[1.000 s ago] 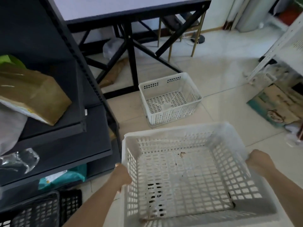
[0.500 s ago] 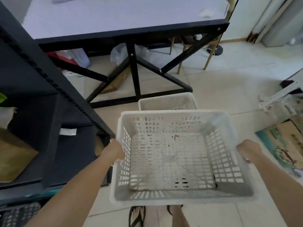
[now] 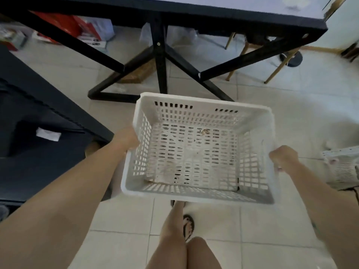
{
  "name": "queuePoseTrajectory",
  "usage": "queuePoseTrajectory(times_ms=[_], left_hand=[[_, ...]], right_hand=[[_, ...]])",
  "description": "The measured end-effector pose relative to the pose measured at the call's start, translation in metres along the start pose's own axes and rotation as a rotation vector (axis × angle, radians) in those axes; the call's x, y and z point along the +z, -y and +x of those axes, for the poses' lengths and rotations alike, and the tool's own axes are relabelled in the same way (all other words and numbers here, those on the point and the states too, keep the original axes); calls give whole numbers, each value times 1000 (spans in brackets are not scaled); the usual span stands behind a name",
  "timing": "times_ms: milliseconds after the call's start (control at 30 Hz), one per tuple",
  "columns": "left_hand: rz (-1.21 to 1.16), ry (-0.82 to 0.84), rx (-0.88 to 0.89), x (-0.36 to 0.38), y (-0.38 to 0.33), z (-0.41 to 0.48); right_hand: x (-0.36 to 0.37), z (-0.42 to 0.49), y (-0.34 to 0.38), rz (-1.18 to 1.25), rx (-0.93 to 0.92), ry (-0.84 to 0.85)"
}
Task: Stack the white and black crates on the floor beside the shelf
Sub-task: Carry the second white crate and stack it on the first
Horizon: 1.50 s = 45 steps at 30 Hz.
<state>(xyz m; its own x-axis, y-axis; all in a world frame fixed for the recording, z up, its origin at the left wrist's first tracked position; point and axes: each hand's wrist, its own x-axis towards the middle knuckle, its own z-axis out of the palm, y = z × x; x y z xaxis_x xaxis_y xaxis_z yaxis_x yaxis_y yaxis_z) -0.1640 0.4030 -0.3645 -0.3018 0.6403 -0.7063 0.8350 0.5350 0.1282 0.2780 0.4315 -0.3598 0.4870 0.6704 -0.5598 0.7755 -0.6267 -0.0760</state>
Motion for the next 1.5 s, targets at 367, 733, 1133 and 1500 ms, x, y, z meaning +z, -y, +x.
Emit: queuePoseTrajectory(times_ms=[367, 733, 1133, 1500], left_hand=[[9, 23, -23, -23, -39, 89], [20, -15, -19, -13, -48, 150], [-15, -2, -76, -12, -51, 166], [-55, 24, -89, -11, -47, 169]], right_hand=[[-7, 94, 67, -23, 7, 34], [3, 154, 96, -63, 22, 101], [9, 166, 95, -97, 28, 42], [17, 162, 84, -61, -15, -58]])
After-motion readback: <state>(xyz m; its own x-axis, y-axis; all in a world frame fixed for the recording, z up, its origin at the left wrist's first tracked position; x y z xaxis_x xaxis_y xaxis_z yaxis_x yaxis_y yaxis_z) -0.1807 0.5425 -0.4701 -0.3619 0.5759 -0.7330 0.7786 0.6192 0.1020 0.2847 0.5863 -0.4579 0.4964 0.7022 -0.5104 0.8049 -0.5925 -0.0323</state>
